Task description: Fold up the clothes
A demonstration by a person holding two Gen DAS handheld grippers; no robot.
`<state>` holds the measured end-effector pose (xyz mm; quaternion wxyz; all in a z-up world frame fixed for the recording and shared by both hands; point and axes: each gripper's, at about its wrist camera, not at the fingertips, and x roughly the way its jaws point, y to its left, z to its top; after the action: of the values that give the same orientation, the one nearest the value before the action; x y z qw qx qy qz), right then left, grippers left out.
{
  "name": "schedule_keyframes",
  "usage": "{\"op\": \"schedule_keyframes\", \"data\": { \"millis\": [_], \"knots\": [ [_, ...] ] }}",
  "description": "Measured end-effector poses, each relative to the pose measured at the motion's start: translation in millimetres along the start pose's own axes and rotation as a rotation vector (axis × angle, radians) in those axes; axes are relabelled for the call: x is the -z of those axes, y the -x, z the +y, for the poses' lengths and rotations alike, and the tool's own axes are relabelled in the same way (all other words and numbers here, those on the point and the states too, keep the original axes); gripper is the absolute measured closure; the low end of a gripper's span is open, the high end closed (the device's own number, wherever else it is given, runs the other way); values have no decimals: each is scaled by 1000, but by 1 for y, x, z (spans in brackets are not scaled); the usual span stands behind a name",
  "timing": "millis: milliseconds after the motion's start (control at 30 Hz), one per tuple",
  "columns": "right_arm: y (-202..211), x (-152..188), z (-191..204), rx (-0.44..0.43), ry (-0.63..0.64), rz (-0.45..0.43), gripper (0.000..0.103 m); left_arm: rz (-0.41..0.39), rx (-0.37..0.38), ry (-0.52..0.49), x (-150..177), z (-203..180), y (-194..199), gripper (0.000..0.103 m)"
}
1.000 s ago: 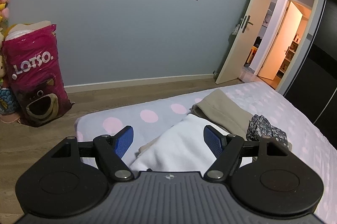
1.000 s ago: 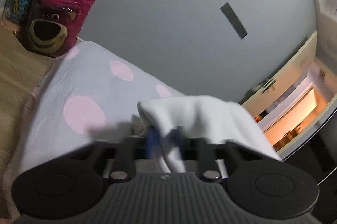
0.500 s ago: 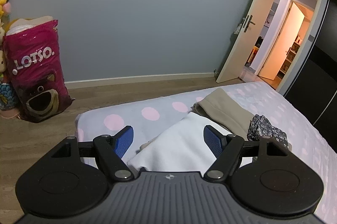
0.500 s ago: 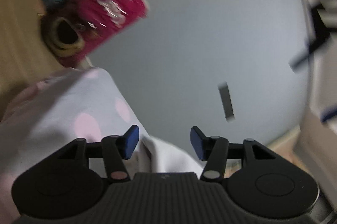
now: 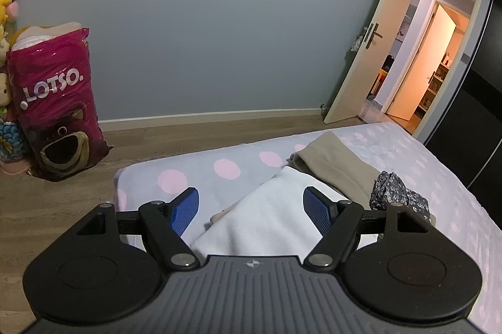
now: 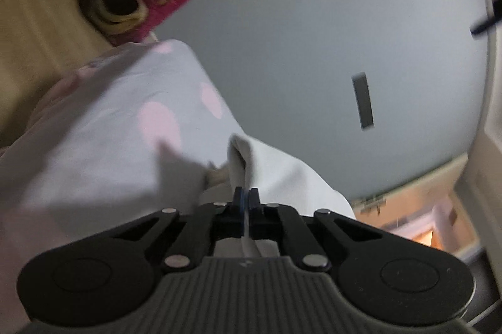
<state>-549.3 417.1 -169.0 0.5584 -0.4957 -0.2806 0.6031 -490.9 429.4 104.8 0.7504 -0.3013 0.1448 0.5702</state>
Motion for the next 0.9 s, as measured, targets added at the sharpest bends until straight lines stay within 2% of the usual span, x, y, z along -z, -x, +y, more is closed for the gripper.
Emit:
{"op": "schedule_keyframes", "data": {
  "millis": [67, 167, 233, 267, 433, 600, 700, 767, 833, 900],
  "knots": [
    [7, 0, 5, -52, -5, -39, 103, 0, -1, -19, 1, -1, 0, 30],
    [23, 7, -18, 20, -130, -55, 98, 4, -8, -36, 2, 1, -1, 30],
    [27, 15, -41, 87, -195, -41, 84, 10, -17, -48, 2, 0, -3, 30],
    [28, 19, -53, 115, -227, -29, 71, 19, -17, -66, 3, -2, -5, 30],
    [22, 63, -120, 183, -432, 64, 69, 49, -7, -142, 10, -12, -11, 30],
    [-5, 121, -180, 123, -661, 94, 68, 45, 5, -189, 14, -25, -13, 30],
    [-20, 144, -208, 59, -829, 130, 68, 43, 11, -218, 17, -32, -13, 30],
    [-39, 159, -212, 3, -902, 230, 68, 56, 21, -251, 20, -38, -18, 30],
    [-51, 182, -210, -36, -972, 286, 69, 74, 22, -306, 26, -45, -24, 30],
    [-50, 198, -218, -71, -1073, 267, 68, 91, 24, -361, 32, -51, -29, 30]
  ]
}}
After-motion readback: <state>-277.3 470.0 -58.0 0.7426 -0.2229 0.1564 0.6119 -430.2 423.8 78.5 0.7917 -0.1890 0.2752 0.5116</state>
